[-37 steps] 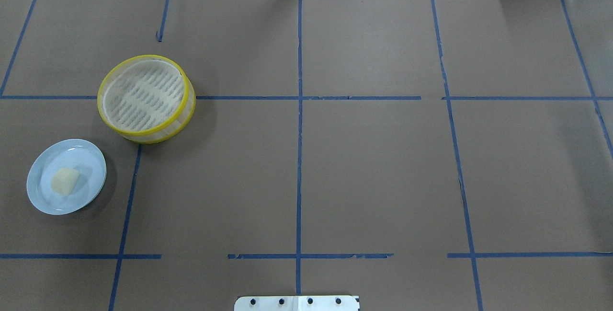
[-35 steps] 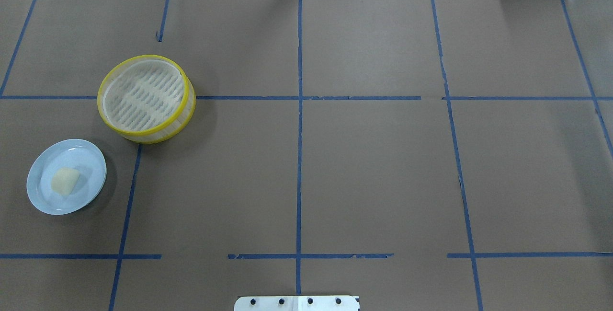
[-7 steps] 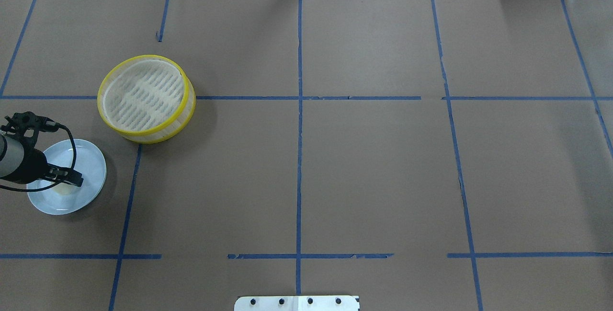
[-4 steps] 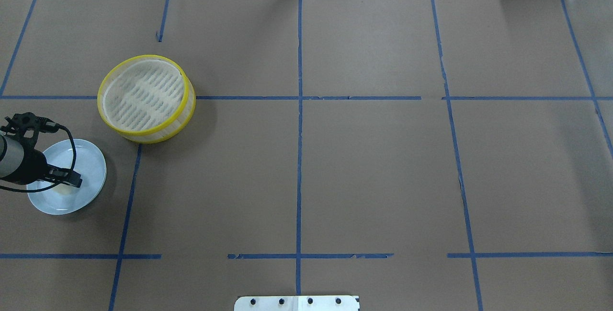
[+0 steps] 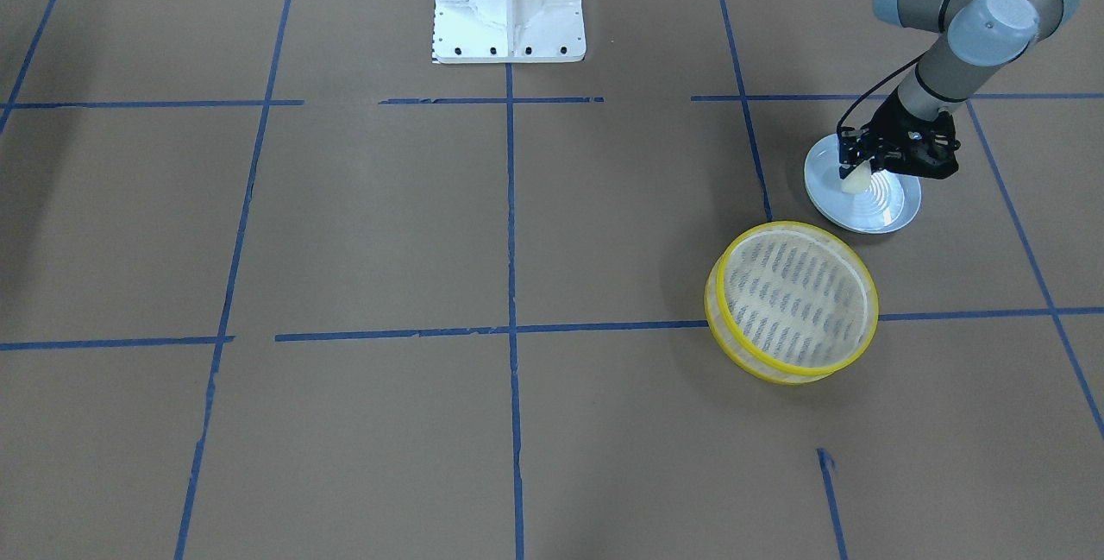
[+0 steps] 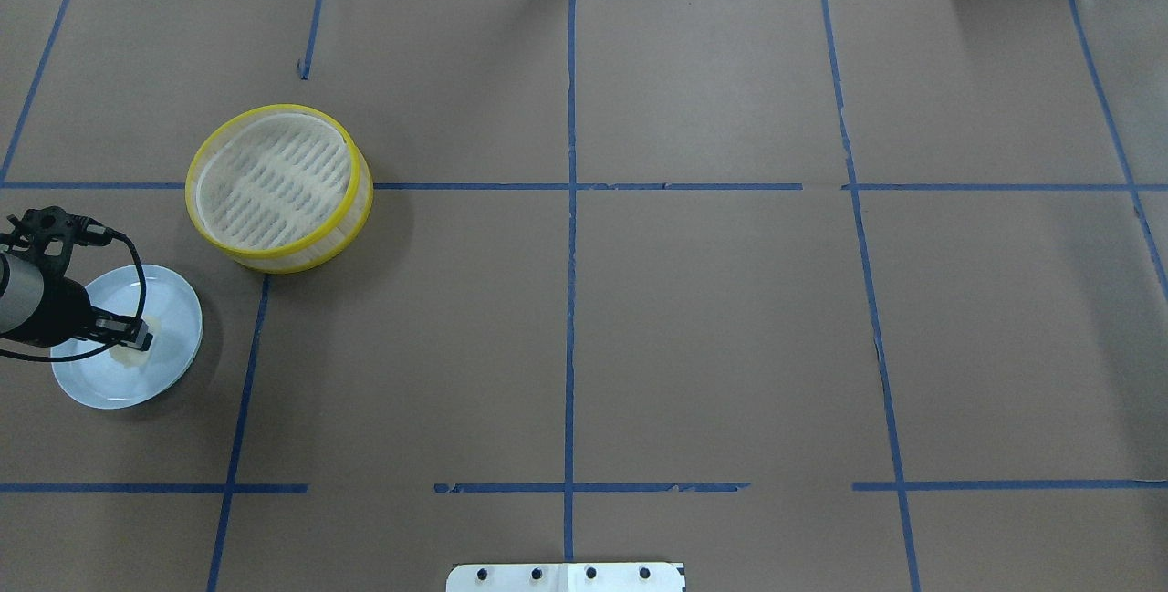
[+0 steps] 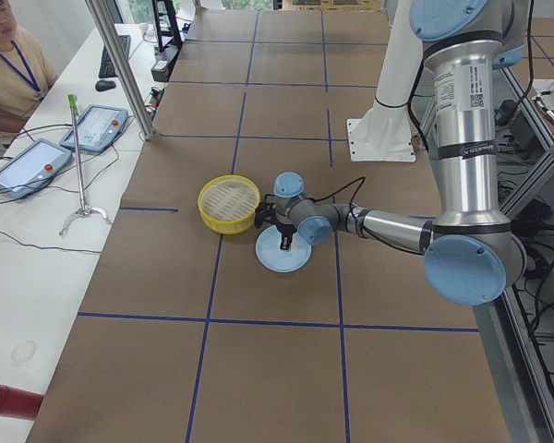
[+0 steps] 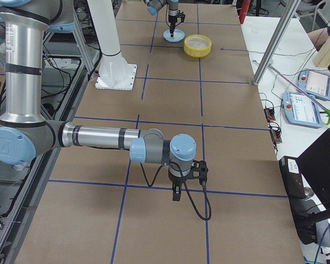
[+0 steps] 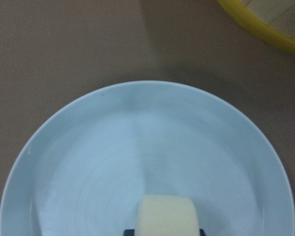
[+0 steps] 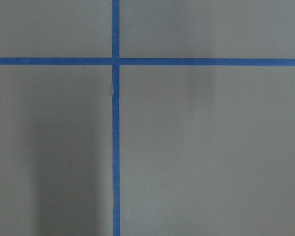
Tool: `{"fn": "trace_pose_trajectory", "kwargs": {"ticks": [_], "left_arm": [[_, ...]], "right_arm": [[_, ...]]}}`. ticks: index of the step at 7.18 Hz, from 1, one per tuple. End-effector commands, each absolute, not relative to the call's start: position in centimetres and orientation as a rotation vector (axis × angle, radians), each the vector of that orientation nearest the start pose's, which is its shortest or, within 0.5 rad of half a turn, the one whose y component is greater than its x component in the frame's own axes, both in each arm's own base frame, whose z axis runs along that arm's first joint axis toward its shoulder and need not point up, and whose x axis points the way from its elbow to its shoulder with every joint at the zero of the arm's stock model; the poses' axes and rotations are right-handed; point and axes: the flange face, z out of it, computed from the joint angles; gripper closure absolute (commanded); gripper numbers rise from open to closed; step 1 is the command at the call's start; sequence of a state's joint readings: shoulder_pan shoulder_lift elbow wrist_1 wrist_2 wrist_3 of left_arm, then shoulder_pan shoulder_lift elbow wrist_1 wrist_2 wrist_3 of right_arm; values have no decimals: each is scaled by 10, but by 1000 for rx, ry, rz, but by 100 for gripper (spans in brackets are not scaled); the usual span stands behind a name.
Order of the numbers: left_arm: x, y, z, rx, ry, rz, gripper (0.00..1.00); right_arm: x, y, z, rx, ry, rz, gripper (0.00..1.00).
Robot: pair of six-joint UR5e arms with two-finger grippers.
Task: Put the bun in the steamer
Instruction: 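Close the left gripper on the pale bun, then lift the bun and carry it with the left gripper over the steamer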
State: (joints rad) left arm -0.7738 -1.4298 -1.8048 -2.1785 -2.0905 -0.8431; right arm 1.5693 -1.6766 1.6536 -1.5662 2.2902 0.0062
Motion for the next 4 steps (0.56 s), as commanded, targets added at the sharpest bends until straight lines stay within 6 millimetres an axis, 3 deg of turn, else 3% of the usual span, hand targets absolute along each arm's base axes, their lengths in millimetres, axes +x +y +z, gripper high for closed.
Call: {"fn": "trace_pose_trajectory", "kwargs": {"ticks": [1, 2, 3, 4], "left_arm": [[268, -387, 508, 157, 896, 147, 69], [243, -402, 489, 162, 952, 116, 69], [216, -440, 458, 214, 1010, 62, 67], [215, -461, 440, 220, 1011, 16, 67]], "right_arm": [[67, -446, 671, -20, -719, 11, 0], [67, -446, 671, -20, -719, 11, 0], [67, -446, 671, -20, -719, 11, 0], [67, -446, 671, -20, -719, 11, 0]]}}
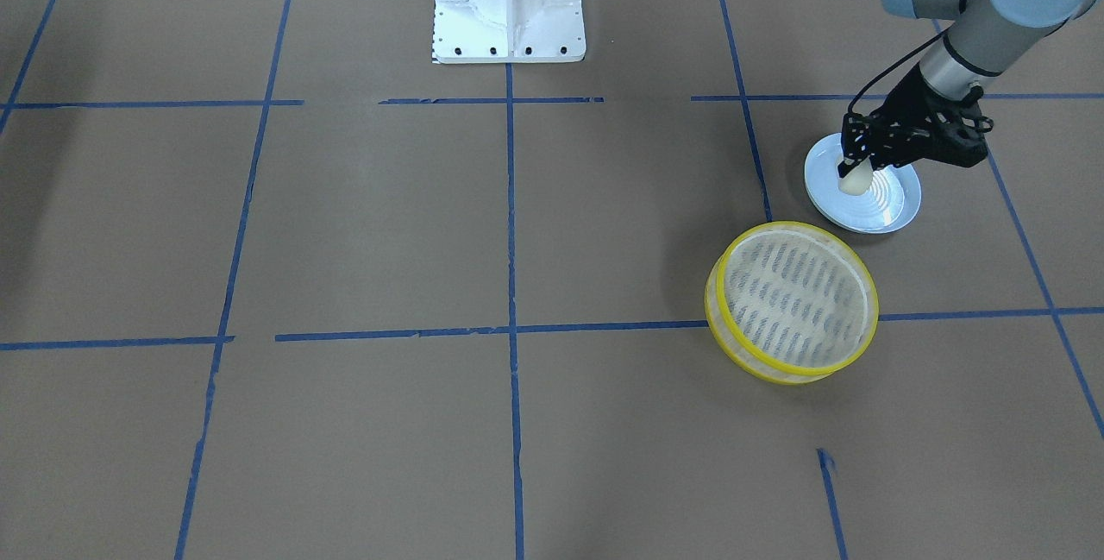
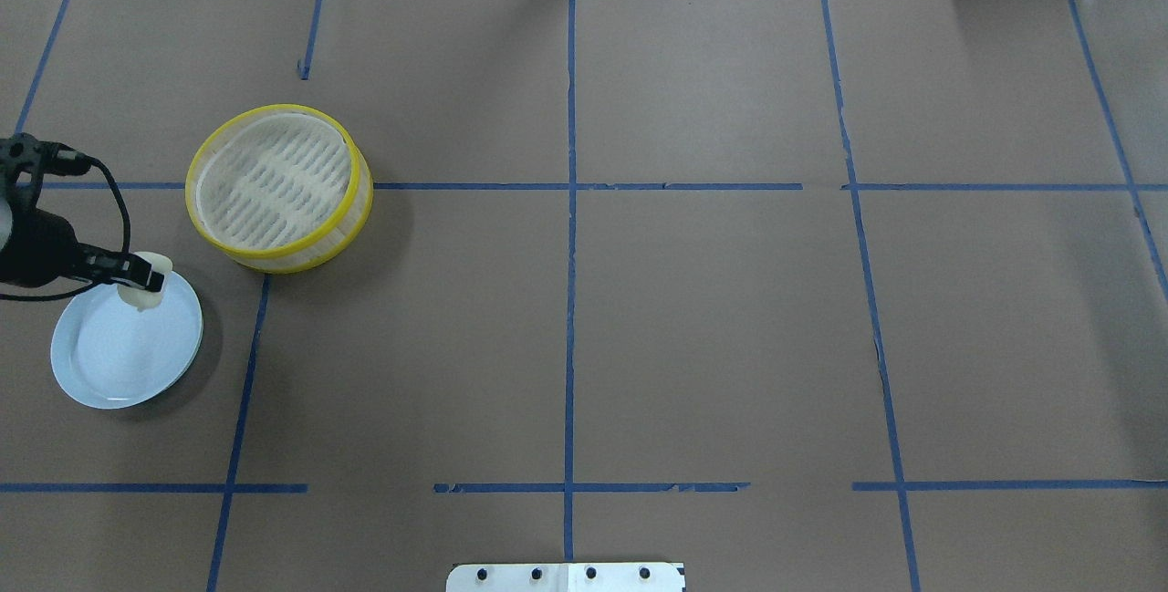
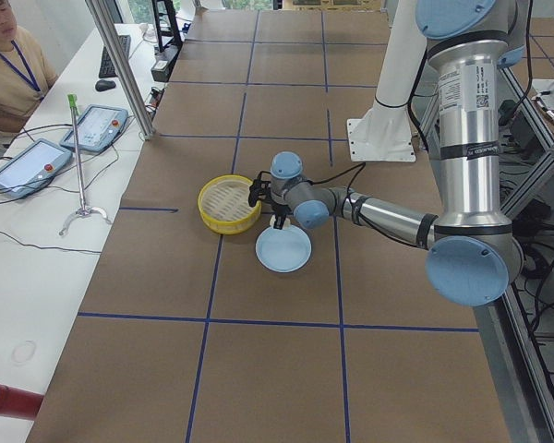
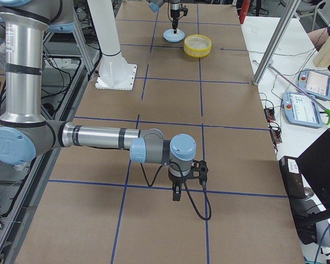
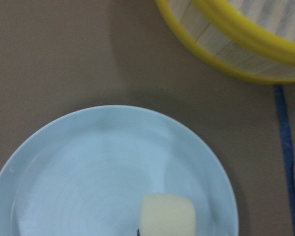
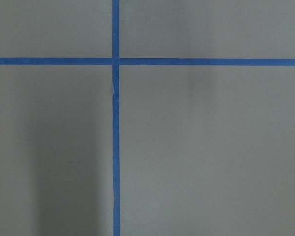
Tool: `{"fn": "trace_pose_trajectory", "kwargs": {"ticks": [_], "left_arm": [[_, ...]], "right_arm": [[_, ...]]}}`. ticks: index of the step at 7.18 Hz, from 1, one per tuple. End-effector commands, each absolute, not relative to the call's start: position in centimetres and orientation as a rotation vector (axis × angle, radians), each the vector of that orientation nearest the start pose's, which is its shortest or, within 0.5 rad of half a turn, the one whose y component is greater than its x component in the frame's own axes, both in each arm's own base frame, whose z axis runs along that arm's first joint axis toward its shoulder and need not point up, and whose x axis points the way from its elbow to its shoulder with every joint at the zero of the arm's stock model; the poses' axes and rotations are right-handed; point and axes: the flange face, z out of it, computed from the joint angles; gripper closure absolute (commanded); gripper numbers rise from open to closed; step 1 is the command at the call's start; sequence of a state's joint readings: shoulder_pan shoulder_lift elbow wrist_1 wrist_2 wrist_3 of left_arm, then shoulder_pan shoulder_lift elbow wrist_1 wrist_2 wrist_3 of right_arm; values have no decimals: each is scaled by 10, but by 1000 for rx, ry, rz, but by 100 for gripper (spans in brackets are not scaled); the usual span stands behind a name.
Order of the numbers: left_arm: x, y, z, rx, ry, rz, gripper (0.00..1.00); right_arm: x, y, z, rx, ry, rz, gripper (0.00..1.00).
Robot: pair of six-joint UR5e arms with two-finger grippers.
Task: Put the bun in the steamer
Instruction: 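Lift the bun and carry it with the left gripper over the steamer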
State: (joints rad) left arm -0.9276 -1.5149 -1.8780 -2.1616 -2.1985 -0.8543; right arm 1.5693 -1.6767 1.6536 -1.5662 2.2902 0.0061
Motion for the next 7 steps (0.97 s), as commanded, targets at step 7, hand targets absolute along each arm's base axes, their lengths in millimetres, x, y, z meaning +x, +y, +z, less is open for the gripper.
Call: {"fn": "trace_pose_trajectory", "kwargs": {"ticks": [7], "left_arm": [[320, -560, 443, 92, 938, -149, 66]], "right_arm": [[67, -446, 671, -20, -719, 11, 0]]}}
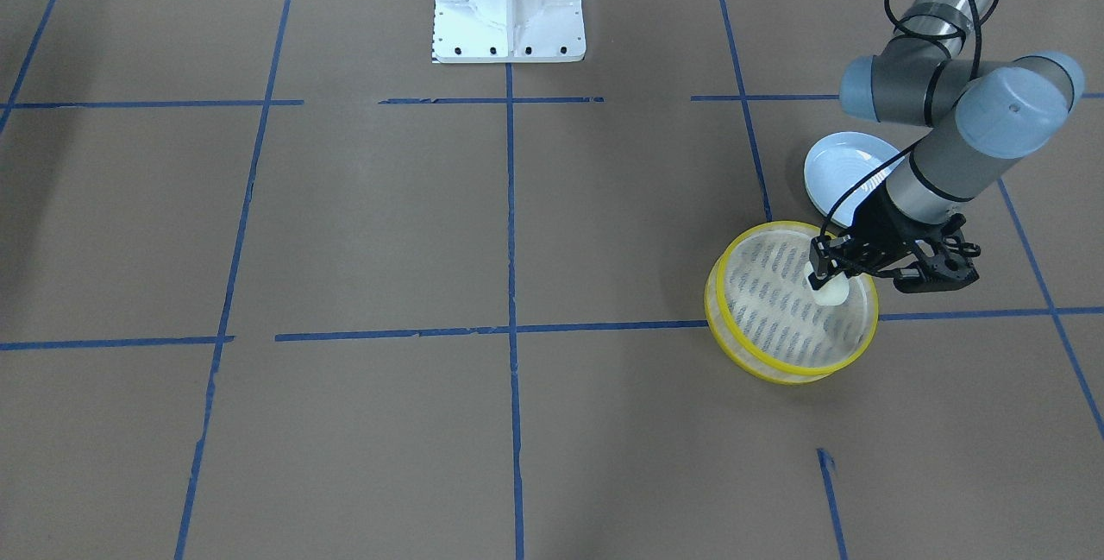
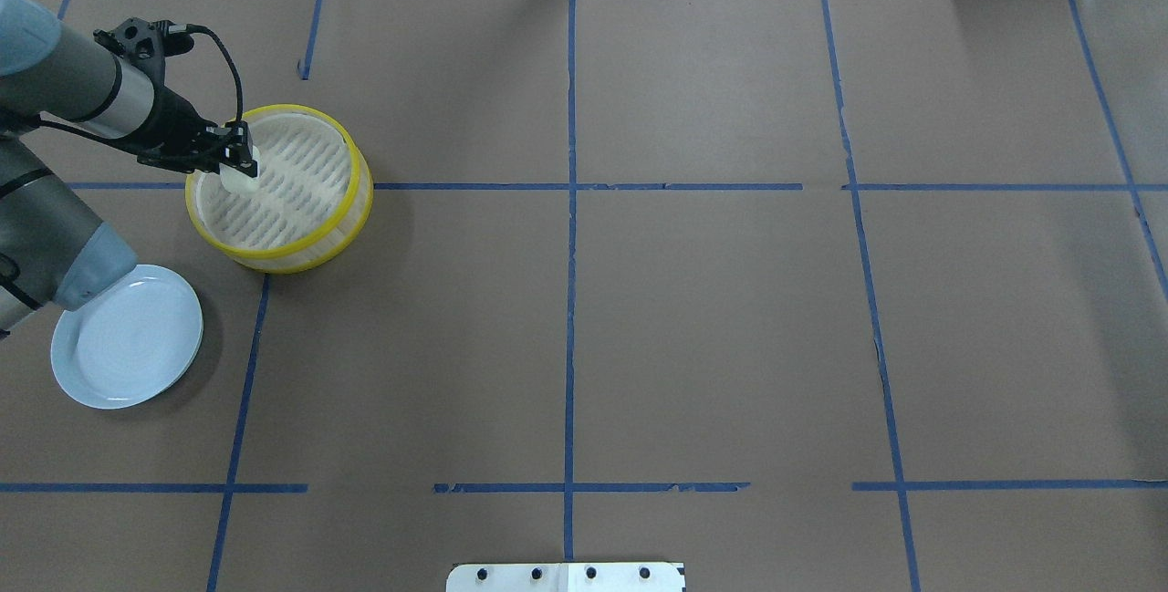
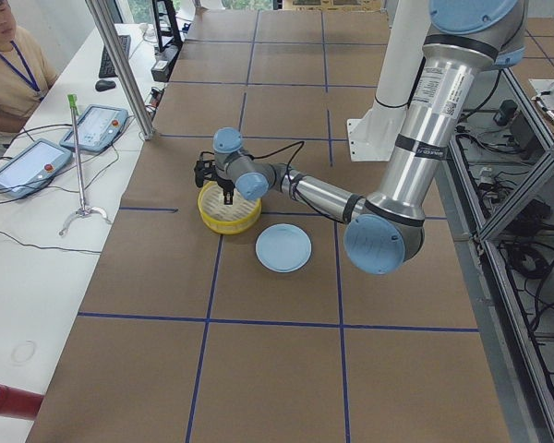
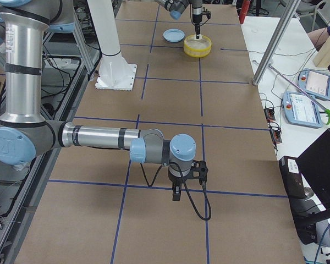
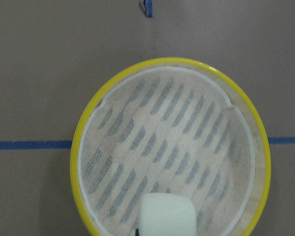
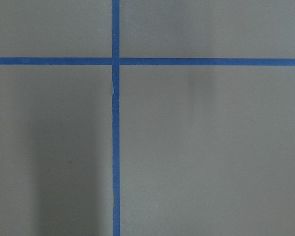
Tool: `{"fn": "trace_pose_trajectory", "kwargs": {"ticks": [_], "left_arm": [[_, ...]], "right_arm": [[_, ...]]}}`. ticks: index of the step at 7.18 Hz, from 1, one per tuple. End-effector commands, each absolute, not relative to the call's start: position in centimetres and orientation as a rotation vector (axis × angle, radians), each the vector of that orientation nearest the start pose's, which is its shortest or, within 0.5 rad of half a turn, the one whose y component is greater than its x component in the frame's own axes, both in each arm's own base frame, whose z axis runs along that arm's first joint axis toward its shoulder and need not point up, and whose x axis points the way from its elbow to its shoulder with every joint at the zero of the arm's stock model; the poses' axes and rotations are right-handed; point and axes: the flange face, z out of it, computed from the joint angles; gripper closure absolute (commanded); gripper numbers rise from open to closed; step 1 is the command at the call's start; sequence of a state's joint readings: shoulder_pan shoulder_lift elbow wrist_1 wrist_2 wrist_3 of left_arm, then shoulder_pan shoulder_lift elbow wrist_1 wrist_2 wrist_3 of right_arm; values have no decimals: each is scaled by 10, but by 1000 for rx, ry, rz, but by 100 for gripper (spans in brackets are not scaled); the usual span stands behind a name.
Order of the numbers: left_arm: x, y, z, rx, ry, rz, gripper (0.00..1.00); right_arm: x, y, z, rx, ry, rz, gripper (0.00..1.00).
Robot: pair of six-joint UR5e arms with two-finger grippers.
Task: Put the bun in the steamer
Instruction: 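Lift the bun and carry it with the left gripper over the steamer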
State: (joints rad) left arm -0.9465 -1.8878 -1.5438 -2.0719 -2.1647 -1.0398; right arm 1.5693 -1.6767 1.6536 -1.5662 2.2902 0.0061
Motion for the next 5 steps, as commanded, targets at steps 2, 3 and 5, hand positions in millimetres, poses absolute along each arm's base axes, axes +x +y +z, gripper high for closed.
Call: {"fn": "trace_pose_trajectory", "kwargs": {"ticks": [2, 3, 5], "left_arm": [[348, -555, 440, 76, 929, -142, 64], [356, -552, 443, 82, 914, -141, 64], [359, -551, 444, 80, 912, -138, 64]], "right_arm": [[67, -446, 671, -20, -719, 11, 0], [67, -446, 671, -20, -719, 11, 0], [67, -446, 671, -20, -719, 11, 0]]}}
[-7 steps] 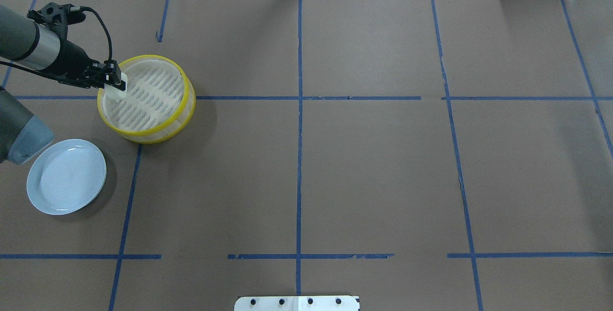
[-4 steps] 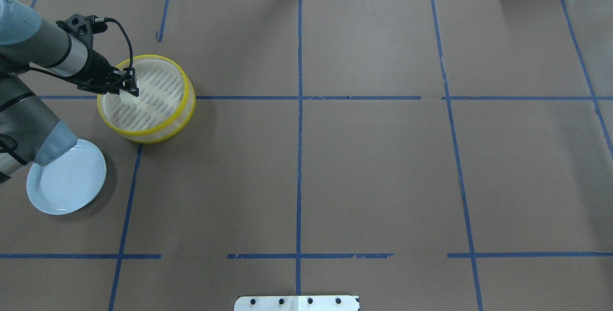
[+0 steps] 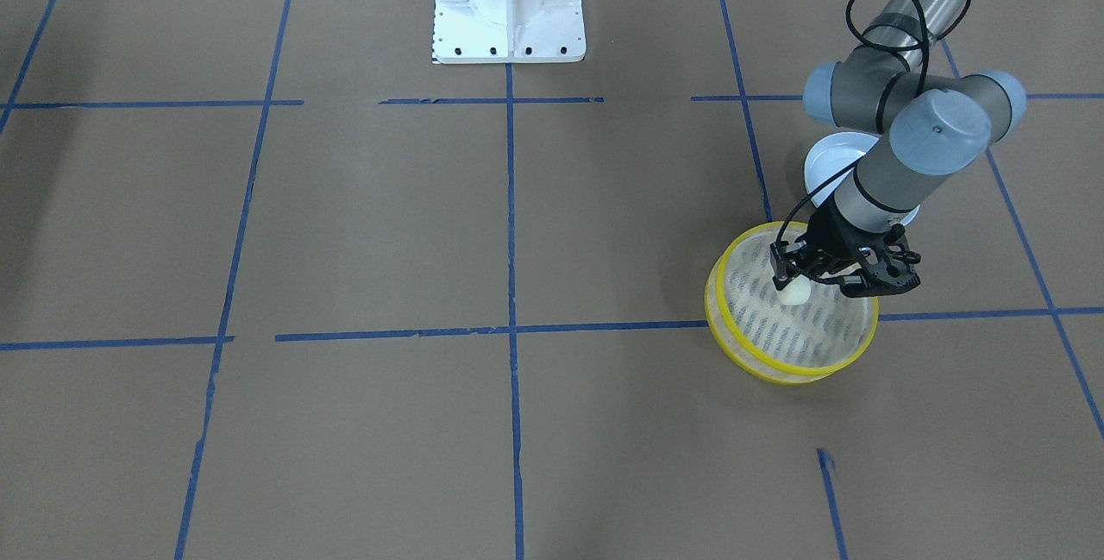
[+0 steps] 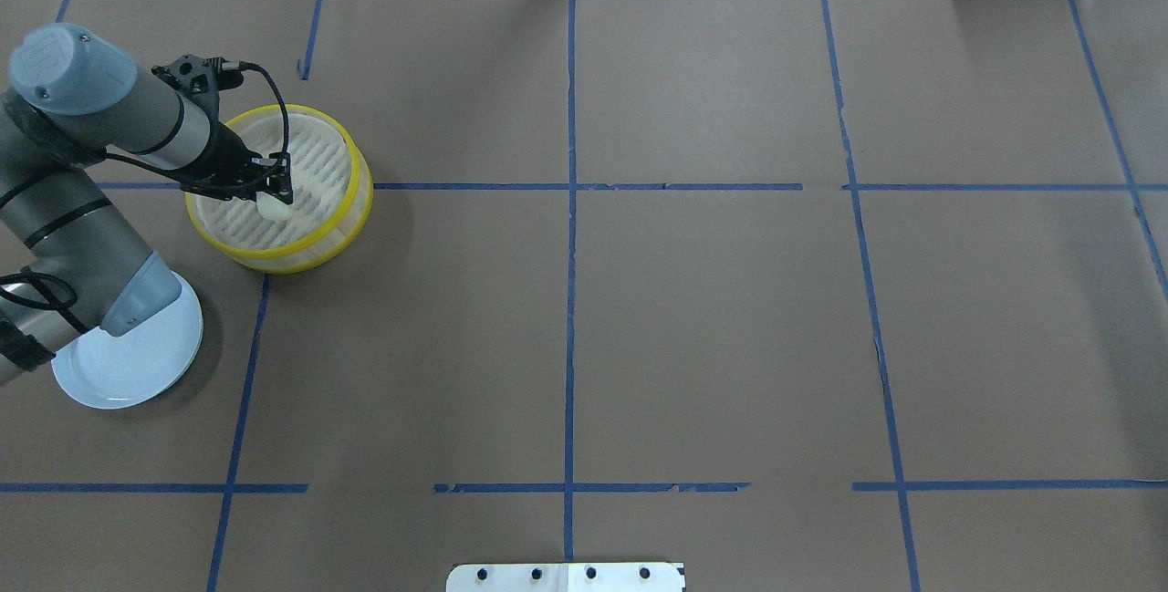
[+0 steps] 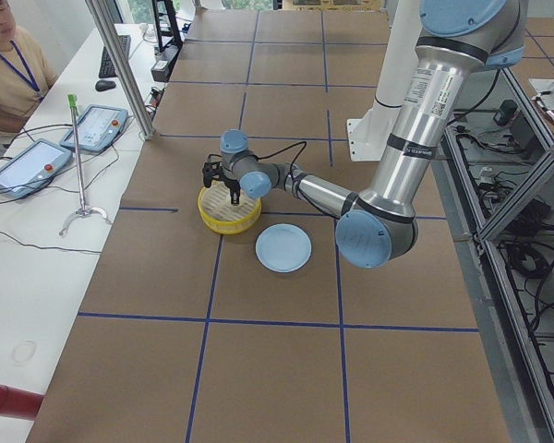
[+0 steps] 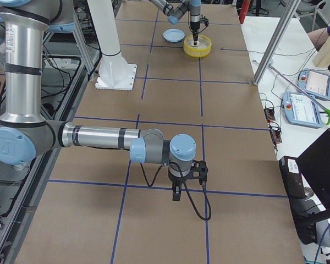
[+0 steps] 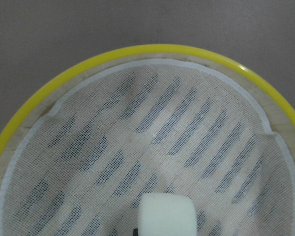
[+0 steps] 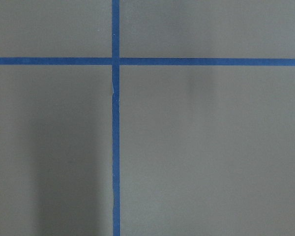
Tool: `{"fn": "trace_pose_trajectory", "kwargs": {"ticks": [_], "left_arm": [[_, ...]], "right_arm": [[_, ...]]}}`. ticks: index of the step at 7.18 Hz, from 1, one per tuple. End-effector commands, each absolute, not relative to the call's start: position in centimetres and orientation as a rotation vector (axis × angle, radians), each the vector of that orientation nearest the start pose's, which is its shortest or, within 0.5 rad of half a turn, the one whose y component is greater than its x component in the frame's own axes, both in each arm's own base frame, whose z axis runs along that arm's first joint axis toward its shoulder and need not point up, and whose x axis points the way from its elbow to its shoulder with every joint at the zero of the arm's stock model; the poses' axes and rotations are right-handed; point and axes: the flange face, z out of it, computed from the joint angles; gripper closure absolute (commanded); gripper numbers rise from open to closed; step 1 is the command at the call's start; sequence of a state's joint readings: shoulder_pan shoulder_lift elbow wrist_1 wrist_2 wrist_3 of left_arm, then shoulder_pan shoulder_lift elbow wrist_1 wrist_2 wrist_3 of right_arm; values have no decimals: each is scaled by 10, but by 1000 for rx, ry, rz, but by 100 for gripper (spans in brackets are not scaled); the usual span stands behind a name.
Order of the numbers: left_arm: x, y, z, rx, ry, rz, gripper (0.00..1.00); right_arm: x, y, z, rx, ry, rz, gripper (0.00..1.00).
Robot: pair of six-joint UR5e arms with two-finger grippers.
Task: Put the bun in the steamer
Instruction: 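Lower the bun into the steamer and open the left gripper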
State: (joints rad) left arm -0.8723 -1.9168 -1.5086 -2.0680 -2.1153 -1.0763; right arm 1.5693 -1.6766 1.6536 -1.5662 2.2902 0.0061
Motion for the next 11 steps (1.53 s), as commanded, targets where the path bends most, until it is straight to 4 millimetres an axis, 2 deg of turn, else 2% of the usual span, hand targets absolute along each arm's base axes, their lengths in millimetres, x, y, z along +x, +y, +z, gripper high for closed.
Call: {"fn": "trace_pose_trajectory", "kwargs": {"ticks": [1, 2, 3, 4, 5, 6, 7, 8, 9, 10, 11], "left_arm": [[359, -550, 443, 80, 914, -136, 62], [358, -551, 443, 83, 915, -136, 51], [357, -551, 444, 84, 913, -136, 22], [359, -551, 443, 86, 915, -132, 11], [357, -550, 442, 88, 914, -129, 4], [350, -554, 440, 97, 918, -133, 1], [308, -576, 434, 128, 931, -183, 1], [257, -591, 430, 161, 964, -160, 1], [194, -592, 445, 170, 994, -128, 1], [150, -574, 469, 213, 979, -76, 1], [101, -542, 514, 247, 922, -19, 1]], "right_arm": [[67, -446, 671, -20, -719, 11, 0], [67, -446, 671, -20, -719, 11, 0], [67, -446, 671, -20, -719, 11, 0], [67, -446, 671, -20, -719, 11, 0], [67, -446, 671, -20, -719, 11, 0], [67, -446, 671, -20, -719, 11, 0], [67, -446, 671, -20, -719, 11, 0], [67, -446, 671, -20, -719, 11, 0], [67, -446, 671, -20, -719, 11, 0], [67, -446, 671, -20, -719, 11, 0], [67, -446, 671, -20, -719, 11, 0]]}}
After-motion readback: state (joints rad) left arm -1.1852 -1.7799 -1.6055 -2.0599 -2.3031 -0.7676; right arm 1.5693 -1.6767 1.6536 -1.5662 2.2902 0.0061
